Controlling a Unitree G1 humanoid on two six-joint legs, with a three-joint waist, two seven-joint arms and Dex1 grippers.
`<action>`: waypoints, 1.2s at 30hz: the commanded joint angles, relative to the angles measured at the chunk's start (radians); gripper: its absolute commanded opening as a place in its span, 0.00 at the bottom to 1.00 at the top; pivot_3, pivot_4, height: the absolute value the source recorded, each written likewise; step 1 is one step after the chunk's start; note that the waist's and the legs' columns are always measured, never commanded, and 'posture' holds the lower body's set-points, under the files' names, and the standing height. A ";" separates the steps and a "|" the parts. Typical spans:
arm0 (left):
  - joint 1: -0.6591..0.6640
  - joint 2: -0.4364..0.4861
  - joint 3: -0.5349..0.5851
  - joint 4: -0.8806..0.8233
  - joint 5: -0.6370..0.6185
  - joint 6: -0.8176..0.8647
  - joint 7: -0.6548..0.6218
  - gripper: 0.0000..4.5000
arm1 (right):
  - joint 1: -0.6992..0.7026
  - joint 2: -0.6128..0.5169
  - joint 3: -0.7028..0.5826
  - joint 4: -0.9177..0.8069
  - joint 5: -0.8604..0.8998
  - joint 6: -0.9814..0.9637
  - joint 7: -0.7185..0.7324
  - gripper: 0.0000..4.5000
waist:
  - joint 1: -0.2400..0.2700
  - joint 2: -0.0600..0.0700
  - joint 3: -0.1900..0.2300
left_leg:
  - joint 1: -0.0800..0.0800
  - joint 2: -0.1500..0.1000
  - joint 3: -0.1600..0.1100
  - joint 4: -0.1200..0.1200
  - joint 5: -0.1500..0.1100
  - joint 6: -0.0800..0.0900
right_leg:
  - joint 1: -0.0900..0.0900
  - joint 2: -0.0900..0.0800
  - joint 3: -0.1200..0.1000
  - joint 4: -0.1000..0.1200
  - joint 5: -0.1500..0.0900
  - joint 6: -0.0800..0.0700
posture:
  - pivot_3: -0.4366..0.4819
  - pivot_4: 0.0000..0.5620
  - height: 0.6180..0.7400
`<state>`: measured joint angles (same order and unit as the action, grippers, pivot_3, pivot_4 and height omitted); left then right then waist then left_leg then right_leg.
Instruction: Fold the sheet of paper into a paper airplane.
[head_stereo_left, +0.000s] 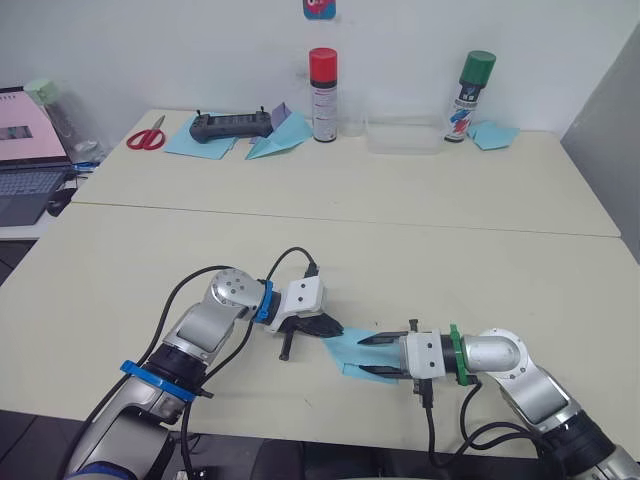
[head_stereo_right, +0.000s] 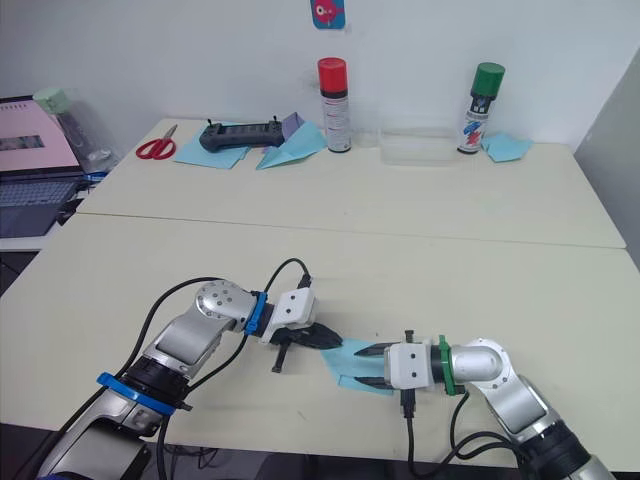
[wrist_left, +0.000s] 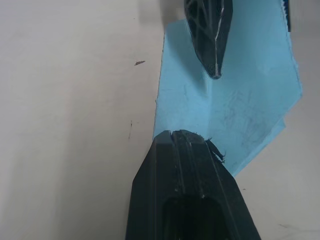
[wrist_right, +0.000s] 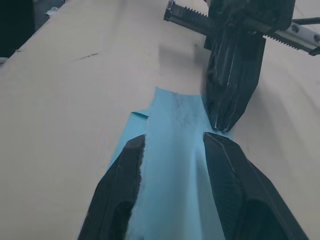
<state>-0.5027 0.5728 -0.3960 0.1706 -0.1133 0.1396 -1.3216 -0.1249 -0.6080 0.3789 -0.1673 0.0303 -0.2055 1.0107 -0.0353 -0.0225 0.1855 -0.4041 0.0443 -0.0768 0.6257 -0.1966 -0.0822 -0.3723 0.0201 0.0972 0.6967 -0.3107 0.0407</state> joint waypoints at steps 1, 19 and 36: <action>0.017 0.006 -0.032 0.047 0.057 0.007 0.012 0.00 | 0.019 -0.017 -0.040 -0.076 0.047 0.008 0.001 0.36 | 0.000 0.000 0.000 | 0.000 0.000 0.000 0.000 0.000 0.000 | 0.000 0.000 0.000 0.000 -0.001 -0.002 | 0.48 0.27 1.00; 0.008 0.022 -0.048 0.071 0.078 -0.034 -0.015 0.00 | -0.027 0.051 -0.111 -0.130 0.157 0.334 -0.092 0.01 | -0.001 0.000 0.000 | 0.002 0.000 0.001 0.000 0.000 0.000 | 0.002 0.000 0.001 0.000 -0.001 -0.002 | 0.48 0.27 1.00; 0.031 0.066 -0.036 0.033 0.072 -0.013 -0.024 0.00 | 0.003 0.037 -0.085 -0.134 0.147 0.565 -0.100 0.01 | -0.014 0.000 0.000 | 0.002 0.001 0.001 -0.003 0.000 0.000 | 0.001 0.000 0.002 -0.001 -0.002 -0.003 | 0.48 0.27 1.00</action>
<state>-0.5056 0.6024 -0.4043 0.1648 -0.0982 0.0968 -1.3423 -0.1351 -0.5590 0.2995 -0.2871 0.1725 0.3315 0.9114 -0.0491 -0.0227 0.1854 -0.4018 0.0449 -0.0755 0.6222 -0.1967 -0.0824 -0.3714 0.0202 0.0987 0.6958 -0.3124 0.0380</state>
